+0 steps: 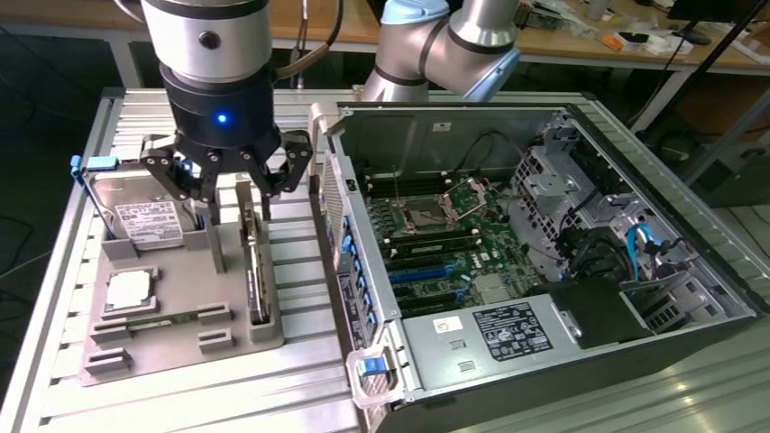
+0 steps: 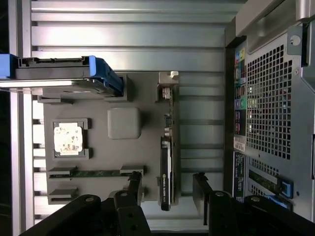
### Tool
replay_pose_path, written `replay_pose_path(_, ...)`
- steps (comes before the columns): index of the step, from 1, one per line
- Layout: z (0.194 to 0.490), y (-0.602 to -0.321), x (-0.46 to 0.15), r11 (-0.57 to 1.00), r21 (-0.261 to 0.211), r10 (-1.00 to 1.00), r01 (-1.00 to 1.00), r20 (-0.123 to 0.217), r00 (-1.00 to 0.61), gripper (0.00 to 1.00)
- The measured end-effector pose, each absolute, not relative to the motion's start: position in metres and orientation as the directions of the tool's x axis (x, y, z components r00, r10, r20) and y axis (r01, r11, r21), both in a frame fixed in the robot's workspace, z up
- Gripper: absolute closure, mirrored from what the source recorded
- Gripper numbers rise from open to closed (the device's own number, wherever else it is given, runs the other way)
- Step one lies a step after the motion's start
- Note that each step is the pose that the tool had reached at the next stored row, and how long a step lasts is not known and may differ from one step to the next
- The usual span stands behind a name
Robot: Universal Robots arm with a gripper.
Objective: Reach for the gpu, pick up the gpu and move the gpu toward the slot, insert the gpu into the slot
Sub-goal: 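Pick up the gpu and move the gpu toward the slot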
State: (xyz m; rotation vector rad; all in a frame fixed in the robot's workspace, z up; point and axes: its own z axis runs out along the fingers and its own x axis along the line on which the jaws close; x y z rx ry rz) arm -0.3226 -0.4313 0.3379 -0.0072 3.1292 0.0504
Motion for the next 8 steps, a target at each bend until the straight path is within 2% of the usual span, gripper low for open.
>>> replay_pose_path(8, 0.322, -0.433, -0.314, 1.0, 0.019, -0.005, -0.005, -0.012, -1.0, 0.46)
